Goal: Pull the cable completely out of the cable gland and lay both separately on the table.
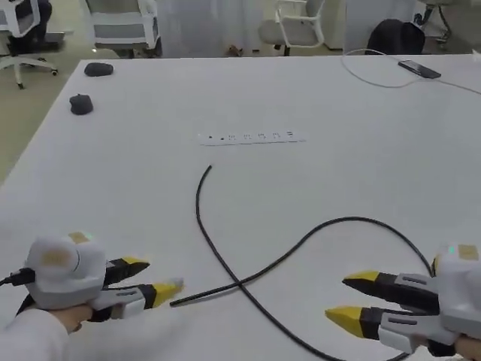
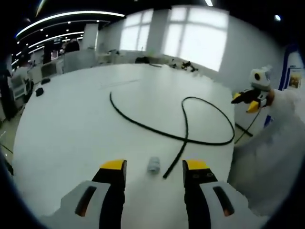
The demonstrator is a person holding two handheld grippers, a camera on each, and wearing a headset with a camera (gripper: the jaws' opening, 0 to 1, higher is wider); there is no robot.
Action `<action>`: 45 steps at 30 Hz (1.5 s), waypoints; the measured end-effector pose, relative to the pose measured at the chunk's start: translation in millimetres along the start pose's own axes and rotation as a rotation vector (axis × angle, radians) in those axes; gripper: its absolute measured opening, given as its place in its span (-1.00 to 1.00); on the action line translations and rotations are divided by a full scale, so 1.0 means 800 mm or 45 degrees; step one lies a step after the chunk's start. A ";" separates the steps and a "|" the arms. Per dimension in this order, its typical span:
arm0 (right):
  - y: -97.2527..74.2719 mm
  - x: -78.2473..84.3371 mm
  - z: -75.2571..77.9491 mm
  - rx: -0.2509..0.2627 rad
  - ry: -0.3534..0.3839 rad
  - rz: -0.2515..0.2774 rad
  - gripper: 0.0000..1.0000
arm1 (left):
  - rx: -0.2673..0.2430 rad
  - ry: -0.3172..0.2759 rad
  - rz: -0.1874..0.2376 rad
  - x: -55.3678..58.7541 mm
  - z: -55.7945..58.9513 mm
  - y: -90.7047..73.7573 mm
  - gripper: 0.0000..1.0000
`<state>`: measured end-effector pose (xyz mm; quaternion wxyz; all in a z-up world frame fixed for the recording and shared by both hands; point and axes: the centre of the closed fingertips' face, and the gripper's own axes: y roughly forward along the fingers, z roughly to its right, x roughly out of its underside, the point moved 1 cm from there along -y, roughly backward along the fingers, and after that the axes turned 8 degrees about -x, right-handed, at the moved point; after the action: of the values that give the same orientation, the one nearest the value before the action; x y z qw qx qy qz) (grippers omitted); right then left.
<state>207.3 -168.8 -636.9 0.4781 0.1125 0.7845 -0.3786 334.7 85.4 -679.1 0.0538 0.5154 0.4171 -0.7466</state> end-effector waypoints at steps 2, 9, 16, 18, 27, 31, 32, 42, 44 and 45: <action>-0.009 -0.004 0.002 0.007 -0.002 -0.021 -0.07 | -0.010 -0.021 0.020 -0.010 -0.004 -0.022 0.04; -0.048 -0.014 0.005 0.065 0.013 -0.033 0.02 | -0.058 -0.009 0.051 -0.043 0.001 -0.125 0.26; -0.084 -0.004 -0.002 0.111 0.087 -0.060 0.13 | -0.105 -0.061 0.116 -0.058 0.010 -0.198 0.42; -0.092 0.001 -0.005 0.119 0.095 -0.079 0.16 | -0.124 -0.092 0.144 -0.059 0.012 -0.210 0.44; -0.109 0.012 -0.007 0.159 0.135 -0.101 0.21 | -0.173 -0.189 0.162 -0.043 0.010 -0.232 0.46; -0.109 0.009 -0.006 0.167 0.139 -0.092 0.21 | -0.175 -0.213 0.174 -0.045 0.011 -0.233 0.46; -0.109 0.009 -0.006 0.167 0.138 -0.094 0.21 | -0.173 -0.216 0.174 -0.045 0.011 -0.233 0.45; -0.093 0.016 -0.013 0.137 0.125 -0.161 0.21 | -0.148 -0.237 0.181 -0.043 0.018 -0.231 0.39; -0.090 0.019 -0.013 0.133 0.116 -0.184 0.20 | -0.136 -0.251 0.172 -0.039 0.020 -0.229 0.37; -0.089 0.020 -0.013 0.133 0.106 -0.199 0.20 | -0.129 -0.262 0.162 -0.035 0.022 -0.227 0.37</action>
<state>153.3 -213.6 -613.0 0.4077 0.0914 0.7893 -0.4499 242.2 180.8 -550.8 0.1696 0.4581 0.4129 -0.7687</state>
